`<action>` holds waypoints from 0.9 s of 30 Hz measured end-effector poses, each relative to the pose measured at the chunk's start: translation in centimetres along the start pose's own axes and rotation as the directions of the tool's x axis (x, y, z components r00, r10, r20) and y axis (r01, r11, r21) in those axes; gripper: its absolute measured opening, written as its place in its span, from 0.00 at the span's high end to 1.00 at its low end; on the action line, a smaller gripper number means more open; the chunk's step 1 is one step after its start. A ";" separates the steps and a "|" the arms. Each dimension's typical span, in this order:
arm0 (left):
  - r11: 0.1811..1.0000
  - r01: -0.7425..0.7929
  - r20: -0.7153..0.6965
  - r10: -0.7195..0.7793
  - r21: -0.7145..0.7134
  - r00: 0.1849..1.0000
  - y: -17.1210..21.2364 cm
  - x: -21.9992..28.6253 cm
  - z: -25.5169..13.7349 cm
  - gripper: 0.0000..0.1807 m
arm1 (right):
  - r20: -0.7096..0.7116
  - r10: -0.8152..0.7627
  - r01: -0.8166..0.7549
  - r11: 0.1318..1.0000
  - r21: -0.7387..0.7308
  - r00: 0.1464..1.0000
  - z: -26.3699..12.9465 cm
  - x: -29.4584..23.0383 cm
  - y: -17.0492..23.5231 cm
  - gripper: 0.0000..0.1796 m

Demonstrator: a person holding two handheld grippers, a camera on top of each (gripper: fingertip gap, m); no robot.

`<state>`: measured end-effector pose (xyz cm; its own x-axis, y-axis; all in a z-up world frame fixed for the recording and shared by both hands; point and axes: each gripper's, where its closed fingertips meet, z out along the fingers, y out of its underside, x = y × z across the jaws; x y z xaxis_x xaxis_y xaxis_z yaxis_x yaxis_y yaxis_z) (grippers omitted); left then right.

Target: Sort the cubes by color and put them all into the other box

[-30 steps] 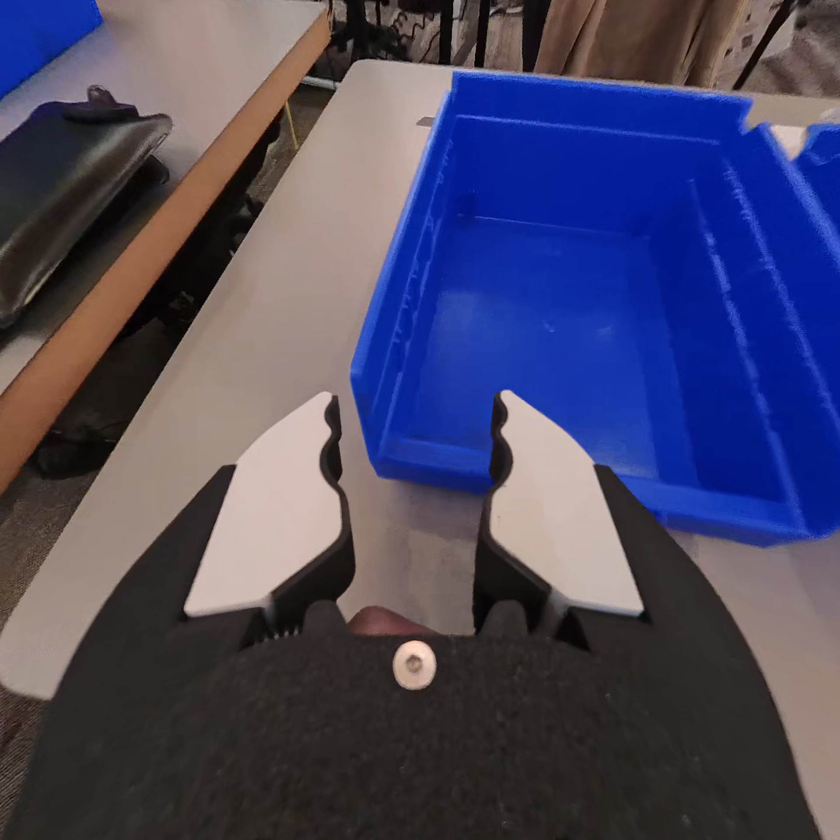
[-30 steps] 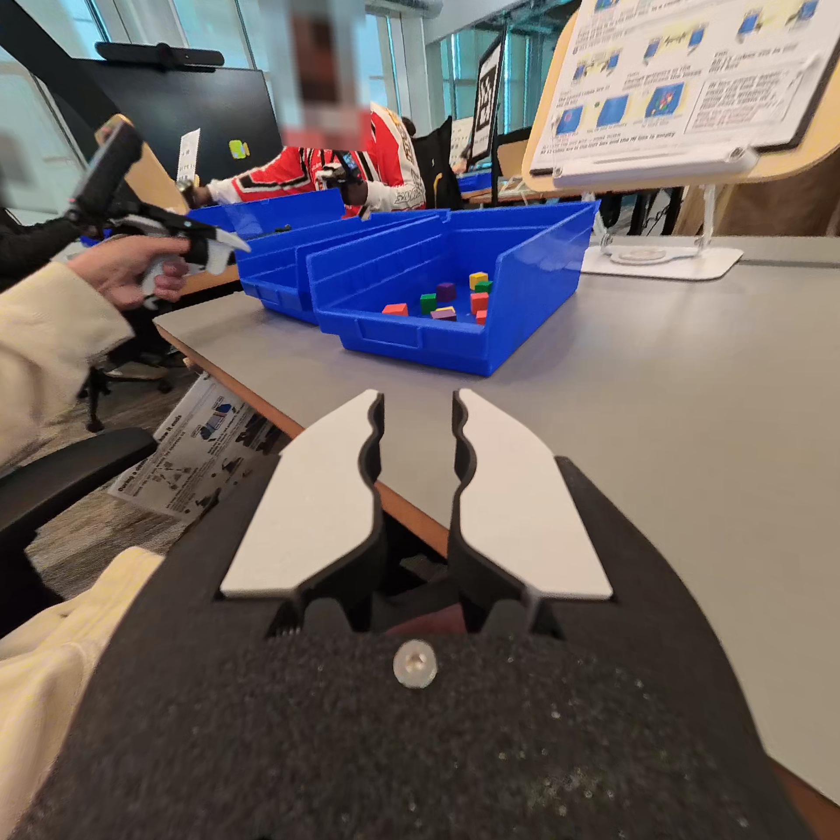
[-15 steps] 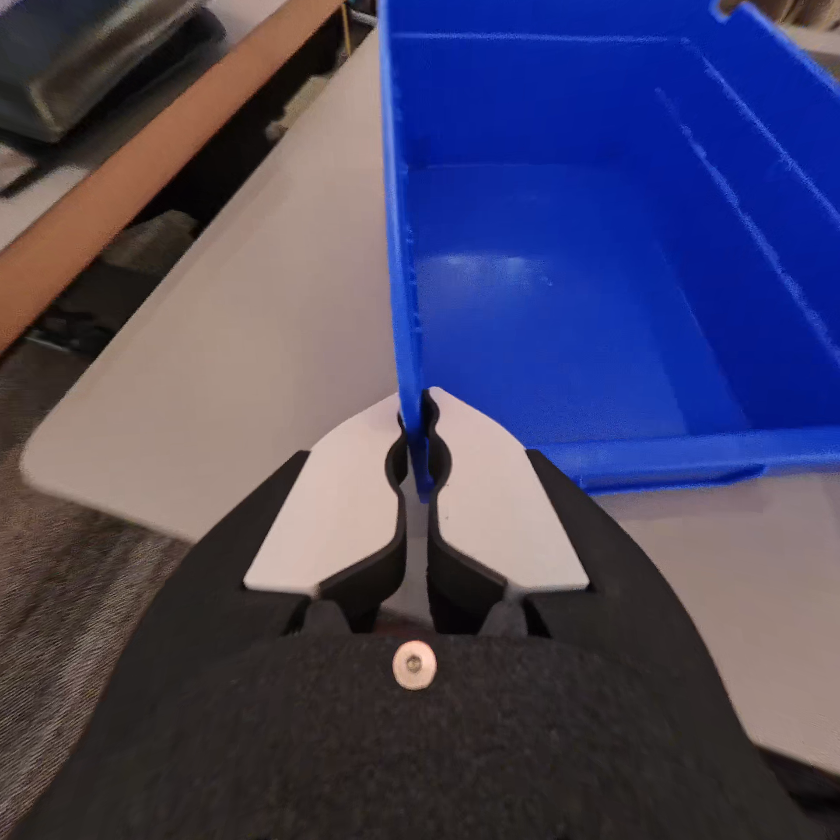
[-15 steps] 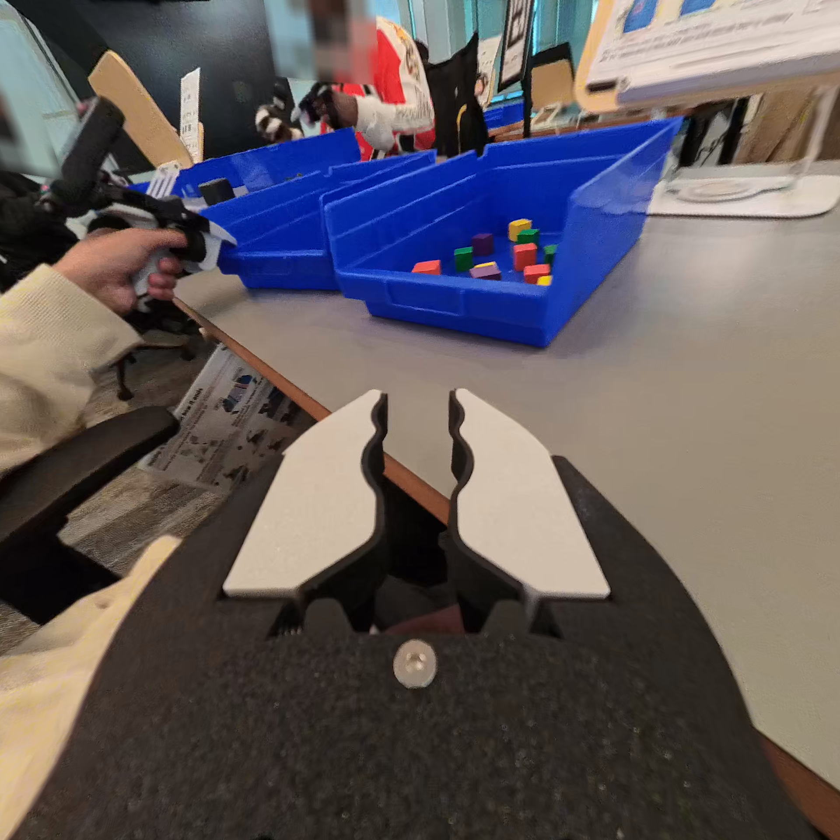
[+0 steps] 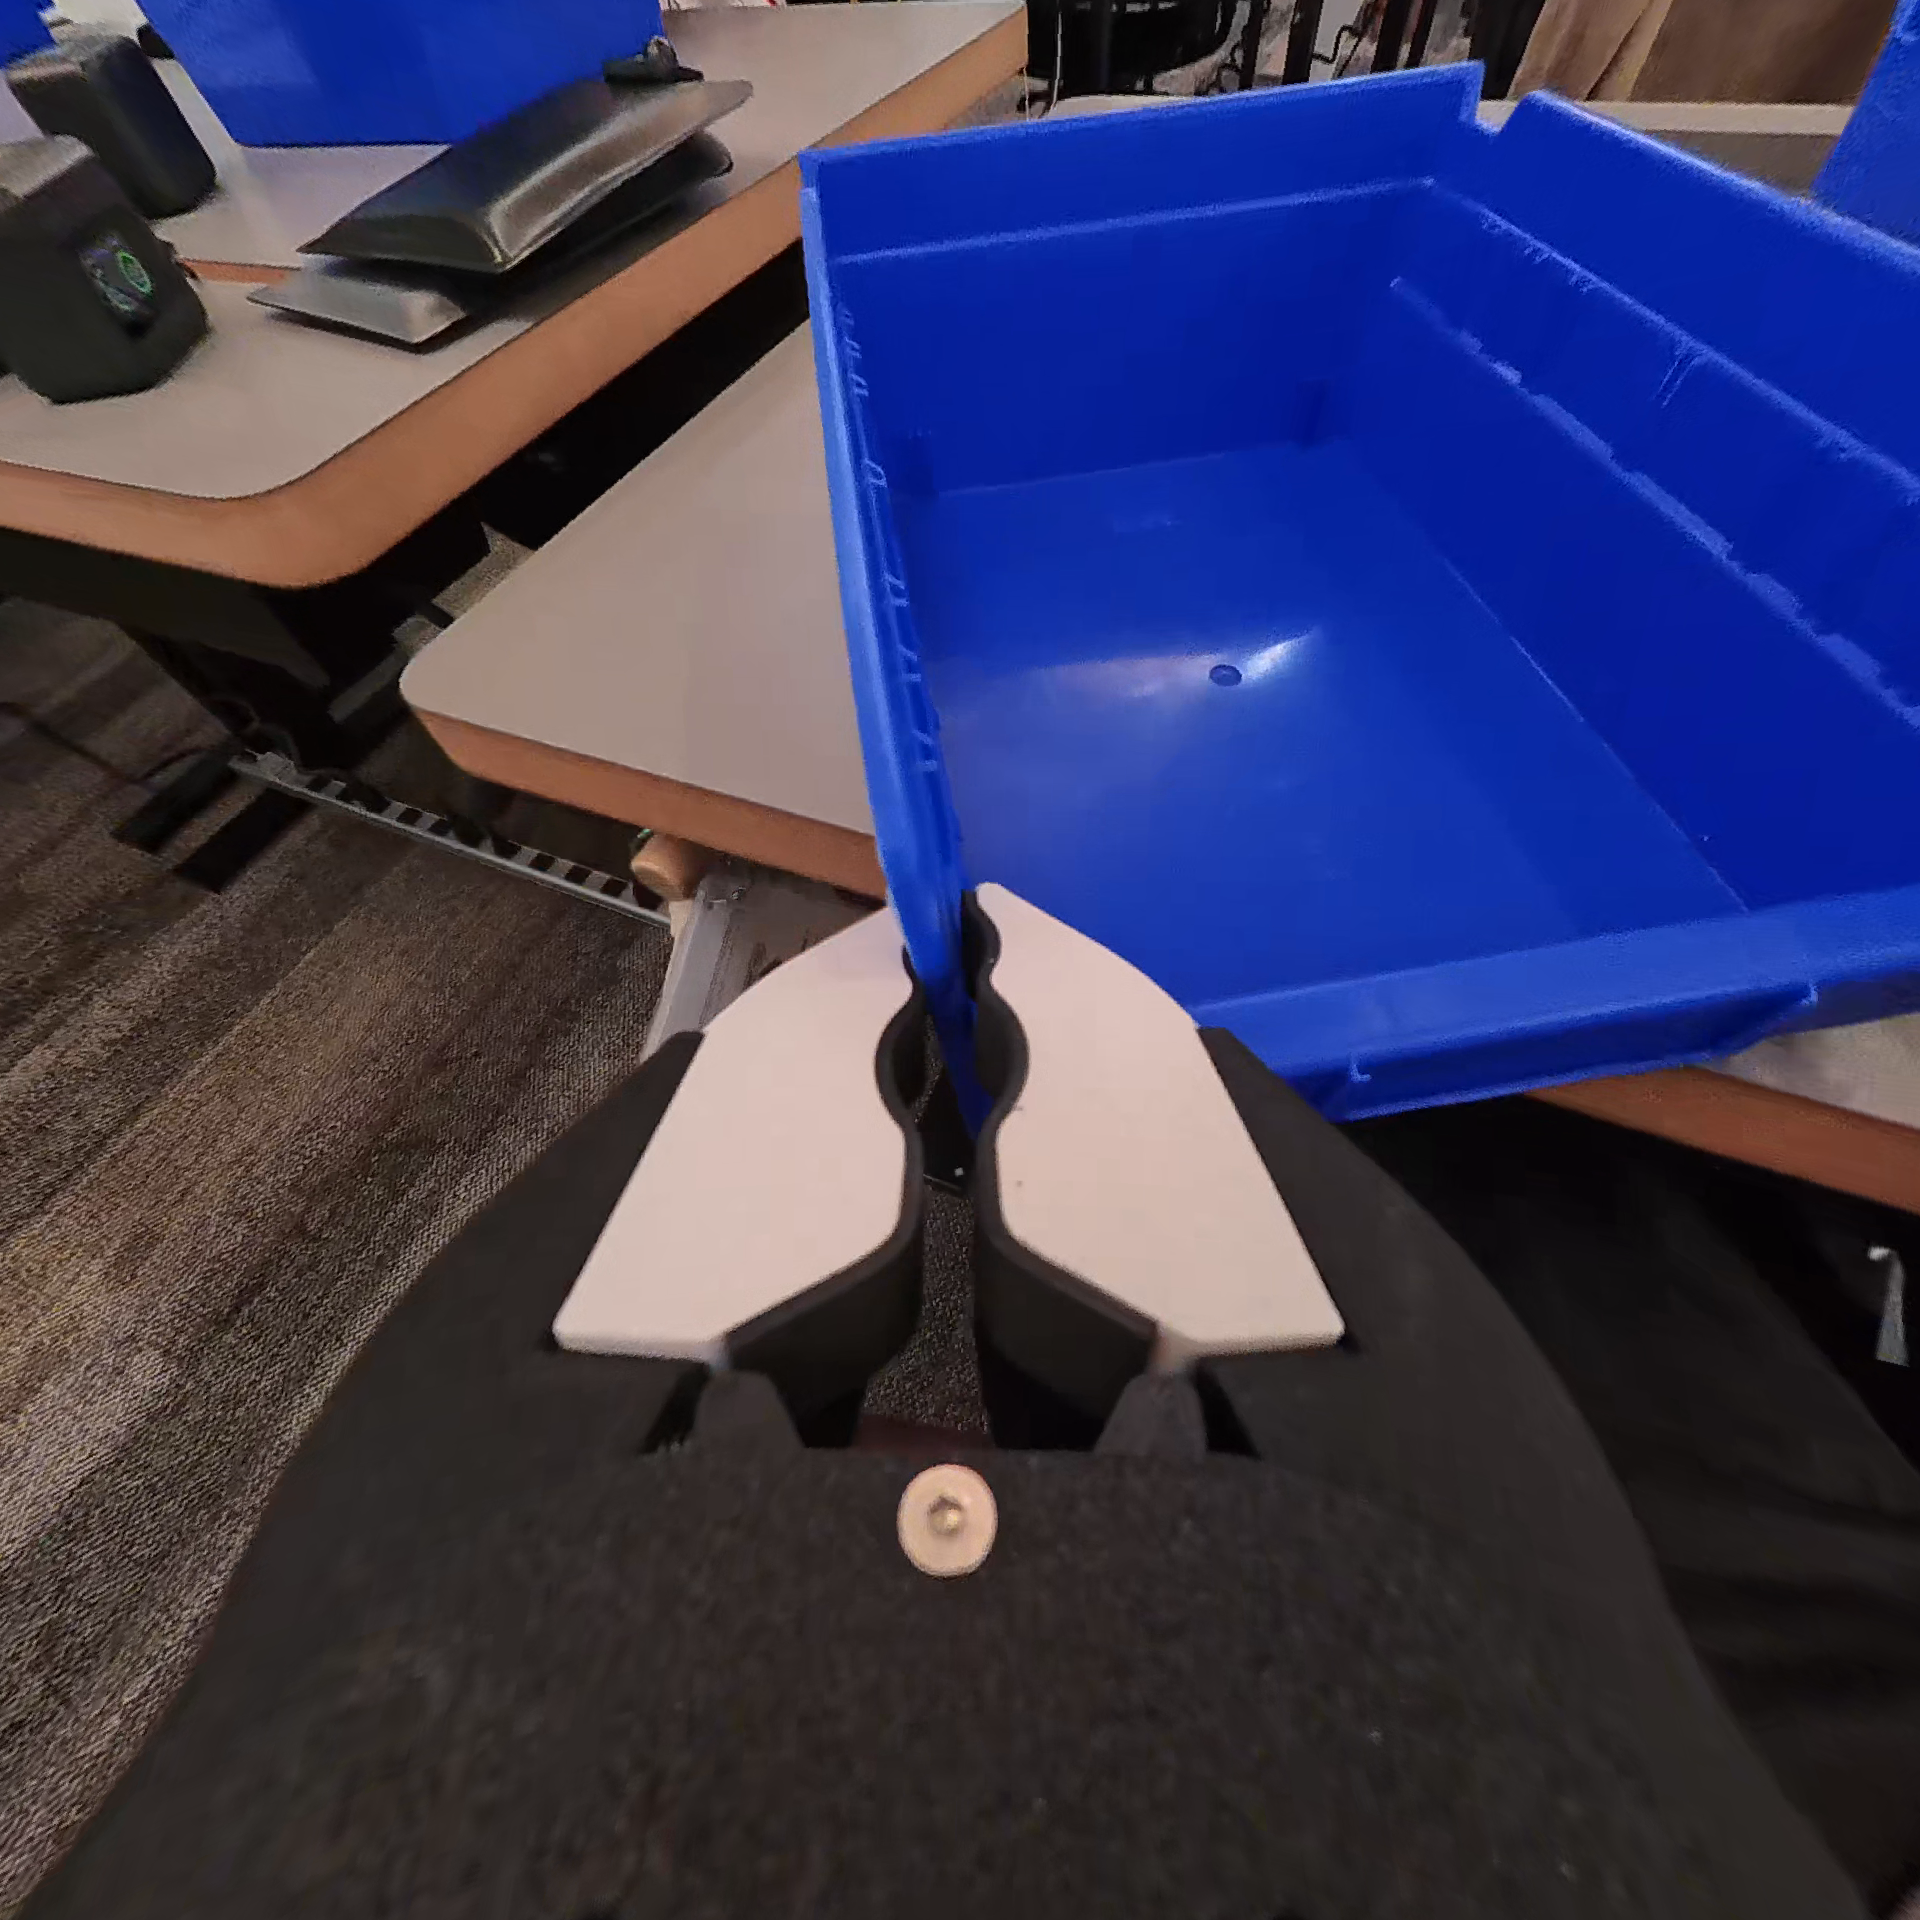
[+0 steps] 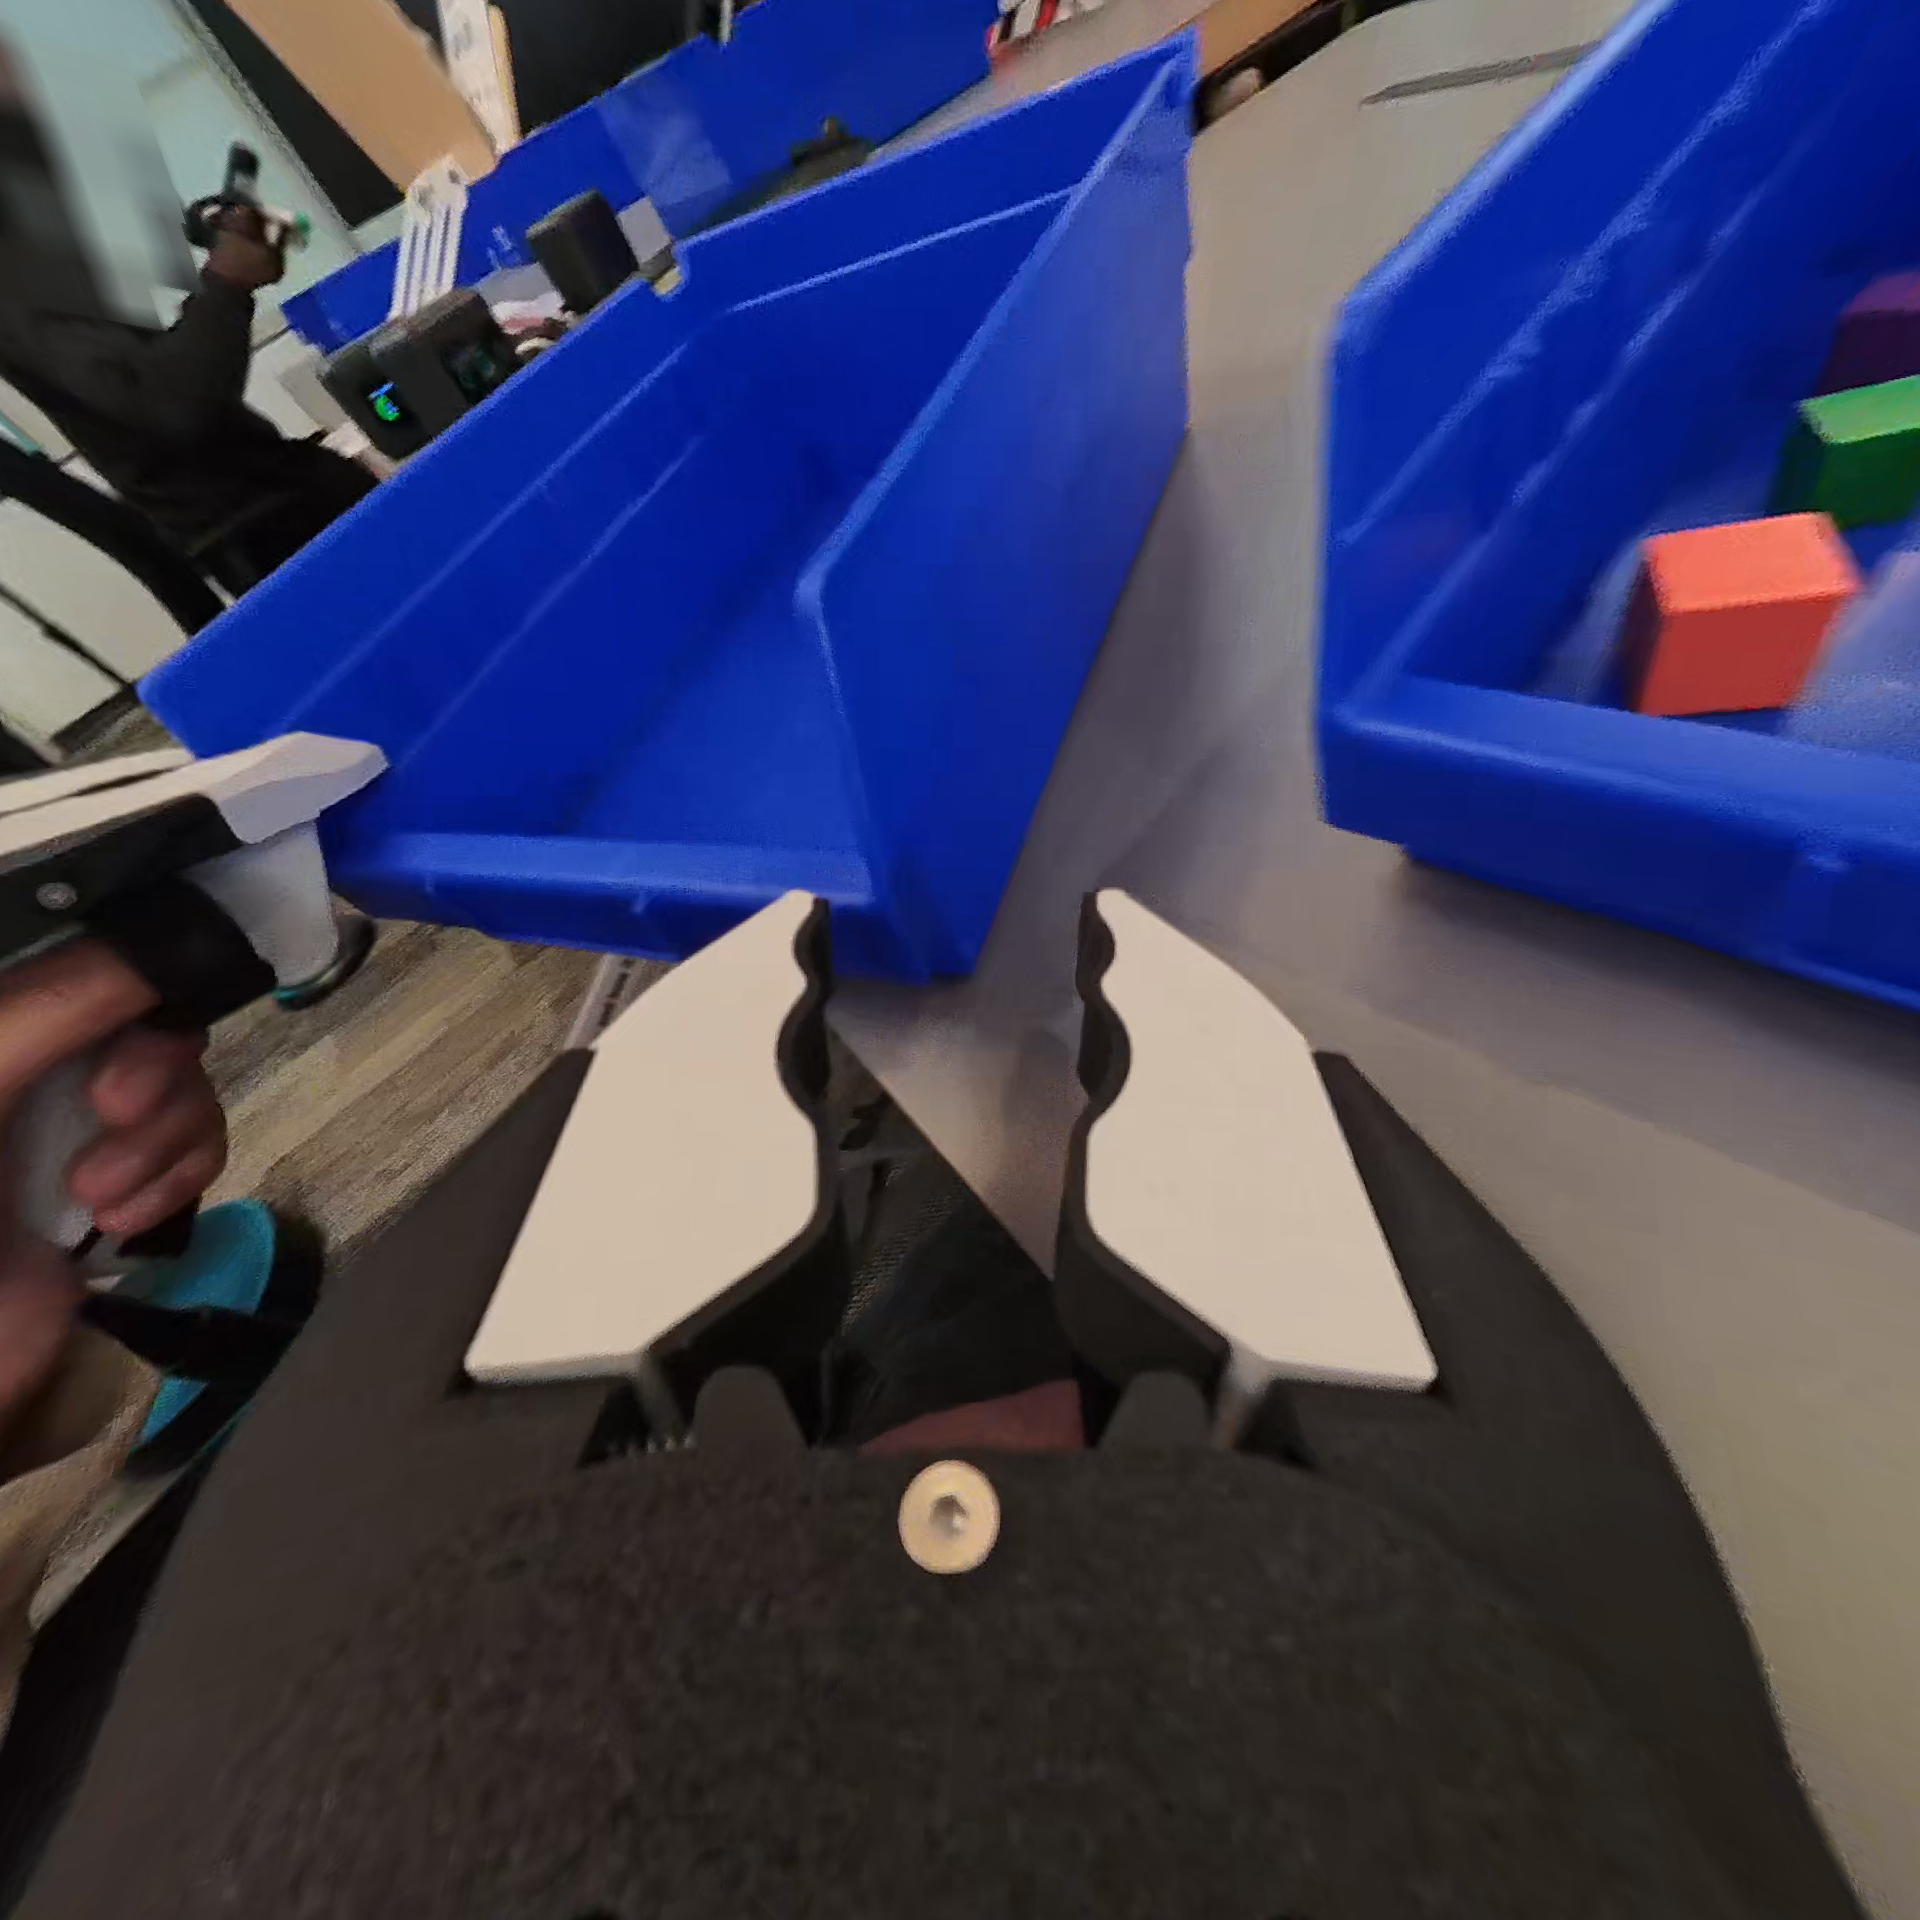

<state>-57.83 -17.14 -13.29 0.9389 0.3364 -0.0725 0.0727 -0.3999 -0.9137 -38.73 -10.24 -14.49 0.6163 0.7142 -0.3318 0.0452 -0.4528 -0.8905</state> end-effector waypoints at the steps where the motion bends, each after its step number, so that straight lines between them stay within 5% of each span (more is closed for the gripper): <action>1: 1.000 -0.005 0.002 0.005 0.008 1.000 0.1 0.2 -0.3 0.98 | 0.031 -0.001 0.002 1.000 -0.002 1.000 0.5 -0.8 0.1 0.75; 5: 0.999 -0.035 0.005 0.035 0.021 0.999 0.4 0.8 -1.2 0.98 | -0.020 -0.093 0.095 0.989 0.110 0.995 0.5 -1.8 -2.0 0.75; 8: 0.998 -0.044 0.007 0.044 0.037 0.999 0.4 1.1 -1.7 0.98 | -0.080 -0.127 0.132 0.989 0.063 0.989 1.7 -1.8 -2.6 0.76; 12: 0.981 -0.109 0.080 0.097 0.160 0.992 -1.2 1.1 -3.6 0.98 | -0.181 -0.084 0.087 0.996 0.006 0.980 2.4 -0.1 -3.5 0.96; 15: 0.944 -0.155 0.138 0.119 0.292 0.983 -4.0 1.5 -6.2 0.97 | -0.147 -0.080 0.093 0.992 0.083 0.986 1.2 -0.9 -5.5 0.98; 21: 0.837 -0.214 0.126 0.174 0.503 0.977 -13.3 6.4 -9.7 0.98 | -0.225 -0.088 0.167 0.918 0.359 0.970 -6.5 -0.1 -14.4 0.98; 27: 0.741 -0.235 -0.068 0.353 0.629 0.933 -23.1 21.3 -9.9 0.97 | -0.405 0.058 0.179 0.833 0.524 0.913 -18.7 9.4 -22.6 0.98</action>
<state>-36.19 -9.19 10.25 0.9247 0.1147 -0.3631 -0.3780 0.1611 -0.9117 -19.21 -3.27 8.34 0.8832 0.4095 -0.2286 -0.2637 0.0307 -0.9641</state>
